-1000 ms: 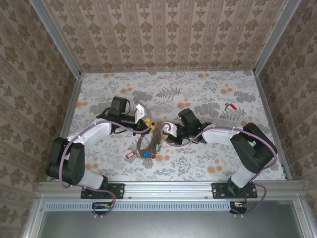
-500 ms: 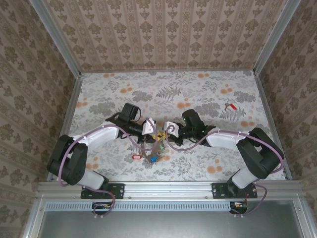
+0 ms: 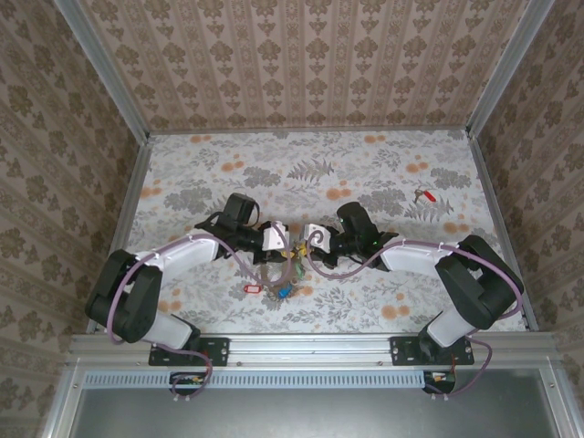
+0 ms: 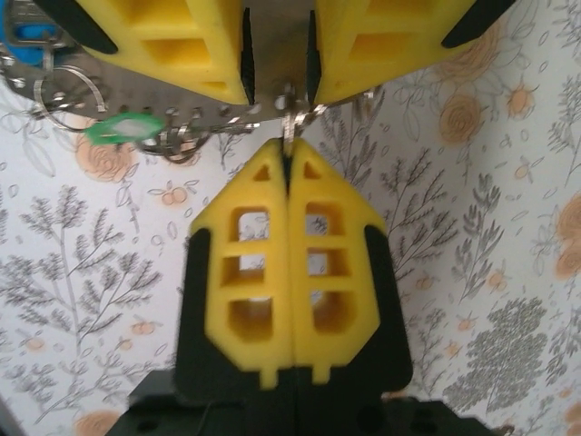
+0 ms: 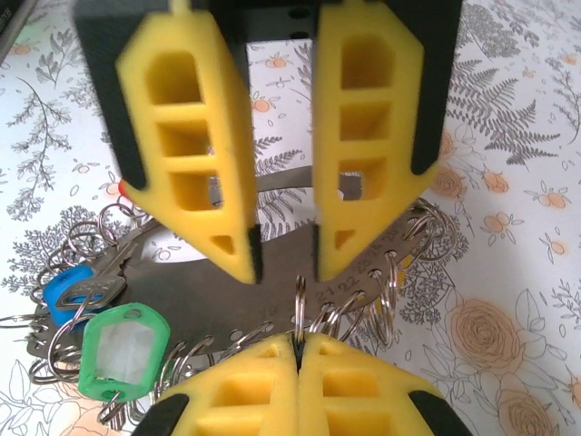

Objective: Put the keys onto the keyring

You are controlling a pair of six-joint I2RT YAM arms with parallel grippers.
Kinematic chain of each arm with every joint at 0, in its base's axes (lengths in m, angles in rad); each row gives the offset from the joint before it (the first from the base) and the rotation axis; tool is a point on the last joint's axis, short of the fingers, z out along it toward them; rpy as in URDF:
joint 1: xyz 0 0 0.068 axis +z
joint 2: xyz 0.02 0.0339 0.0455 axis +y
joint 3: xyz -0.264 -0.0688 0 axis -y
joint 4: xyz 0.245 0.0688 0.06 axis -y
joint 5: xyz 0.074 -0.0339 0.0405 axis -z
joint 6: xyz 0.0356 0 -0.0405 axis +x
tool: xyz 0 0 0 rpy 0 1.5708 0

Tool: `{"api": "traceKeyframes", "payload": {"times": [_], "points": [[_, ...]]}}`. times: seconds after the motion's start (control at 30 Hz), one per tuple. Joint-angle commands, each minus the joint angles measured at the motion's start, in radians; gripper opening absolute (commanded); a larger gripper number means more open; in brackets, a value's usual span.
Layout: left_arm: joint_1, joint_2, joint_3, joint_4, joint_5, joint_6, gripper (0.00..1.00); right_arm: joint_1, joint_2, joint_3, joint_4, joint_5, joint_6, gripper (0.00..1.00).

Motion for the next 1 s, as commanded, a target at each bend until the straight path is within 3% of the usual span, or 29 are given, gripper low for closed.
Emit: {"api": "traceKeyframes", "payload": {"times": [0.0, 0.23, 0.47, 0.5, 0.57, 0.63, 0.83, 0.97], "points": [[-0.016, -0.013, -0.004, 0.022, -0.052, 0.0, 0.25, 0.002, -0.03, -0.003, 0.055, -0.045, 0.018, 0.0], [-0.027, 0.01, 0.002, 0.074, -0.071, -0.045, 0.24, 0.002, -0.032, -0.003, 0.055, -0.042, 0.011, 0.0], [-0.04, 0.008, 0.02, 0.016, -0.039, -0.001, 0.0, 0.002, -0.034, -0.011, 0.064, -0.024, 0.012, 0.0], [-0.04, 0.005, 0.022, 0.007, -0.034, 0.009, 0.0, 0.002, -0.038, -0.015, 0.067, -0.016, 0.012, 0.02], [-0.04, -0.006, 0.016, -0.002, -0.026, 0.026, 0.0, -0.001, -0.054, -0.034, 0.076, 0.007, 0.01, 0.26], [-0.039, -0.02, 0.011, -0.012, -0.019, 0.051, 0.0, -0.012, -0.08, -0.054, 0.065, 0.018, -0.016, 0.41], [-0.024, -0.053, 0.029, -0.061, 0.095, 0.073, 0.0, -0.026, -0.142, -0.067, -0.104, 0.061, -0.177, 0.43], [-0.009, -0.067, 0.027, -0.055, 0.186, 0.043, 0.0, -0.023, -0.151, -0.07, -0.107, 0.041, -0.178, 0.43]]}}
